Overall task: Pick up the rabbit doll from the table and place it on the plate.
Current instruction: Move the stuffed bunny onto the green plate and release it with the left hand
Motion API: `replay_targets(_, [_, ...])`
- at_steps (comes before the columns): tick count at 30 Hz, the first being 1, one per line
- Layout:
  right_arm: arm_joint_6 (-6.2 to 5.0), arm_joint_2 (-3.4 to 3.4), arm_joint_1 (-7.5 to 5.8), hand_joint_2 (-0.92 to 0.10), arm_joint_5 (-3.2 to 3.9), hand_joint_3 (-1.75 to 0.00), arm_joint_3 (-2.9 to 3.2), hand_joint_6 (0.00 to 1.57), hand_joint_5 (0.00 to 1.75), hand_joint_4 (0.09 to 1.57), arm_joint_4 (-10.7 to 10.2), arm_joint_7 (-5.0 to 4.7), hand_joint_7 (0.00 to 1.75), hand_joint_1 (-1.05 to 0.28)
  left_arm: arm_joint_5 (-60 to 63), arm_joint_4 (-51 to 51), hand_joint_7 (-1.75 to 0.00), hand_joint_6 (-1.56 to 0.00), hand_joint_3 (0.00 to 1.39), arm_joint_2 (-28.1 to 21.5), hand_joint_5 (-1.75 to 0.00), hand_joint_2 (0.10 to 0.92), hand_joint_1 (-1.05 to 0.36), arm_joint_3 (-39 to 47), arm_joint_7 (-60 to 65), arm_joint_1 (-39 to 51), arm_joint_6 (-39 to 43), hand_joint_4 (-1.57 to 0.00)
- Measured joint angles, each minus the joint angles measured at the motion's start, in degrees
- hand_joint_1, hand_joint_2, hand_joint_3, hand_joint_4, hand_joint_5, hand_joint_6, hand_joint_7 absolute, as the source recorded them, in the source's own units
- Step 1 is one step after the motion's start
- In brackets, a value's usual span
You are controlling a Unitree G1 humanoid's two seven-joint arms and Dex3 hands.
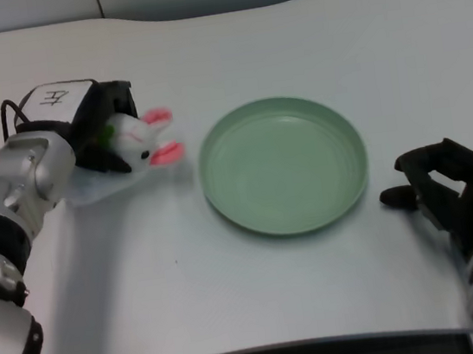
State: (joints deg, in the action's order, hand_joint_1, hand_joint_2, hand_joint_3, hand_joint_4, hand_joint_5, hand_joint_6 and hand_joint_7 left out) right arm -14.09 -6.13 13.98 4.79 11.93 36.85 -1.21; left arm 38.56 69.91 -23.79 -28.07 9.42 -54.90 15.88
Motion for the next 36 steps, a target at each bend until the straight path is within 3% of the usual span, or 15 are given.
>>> replay_targets(6, [0.02, 0.04, 0.02, -0.92, -0.03, -0.16, -0.01, 0.79, 0.89, 0.85, 0.0, -0.35, 1.22, -0.75, -6.8, -5.8, -1.75, -0.56, 0.04, -2.2, -1.75, 0.871, -0.02, 6.5, -5.1, -0.9, 4.1, -0.80])
replay_targets(10, [0.02, 0.04, 0.07, -0.92, -0.01, -0.17, -0.07, 0.79, 0.89, 0.85, 0.0, -0.37, 1.22, -0.75, -8.0, -10.2, -1.75, -0.58, 0.03, -2.4, -1.75, 0.867, -0.06, 8.1, -6.9, -1.0, 5.4, -0.80])
replay_targets(17, [-0.14, 0.02, 0.29, -0.92, 0.03, -0.16, -0.03, 0.79, 0.90, 0.86, 0.4, -0.09, 1.22, -0.76, -6.4, -15.2, -1.75, -0.58, 0.02, 1.0, -1.75, 0.857, -0.09, 6.6, -8.8, -1.3, 3.7, -0.81])
replay_targets(36, [-0.19, 0.72, -0.07, -0.92, 0.00, -0.16, -0.19, 0.79, 0.87, 0.84, -0.4, -0.43, 1.20, -0.73, -1.3, -7.0, -1.75, -0.62, 0.03, 11.1, -1.75, 0.881, -0.09, 0.9, -7.4, -4.7, 4.6, -0.84])
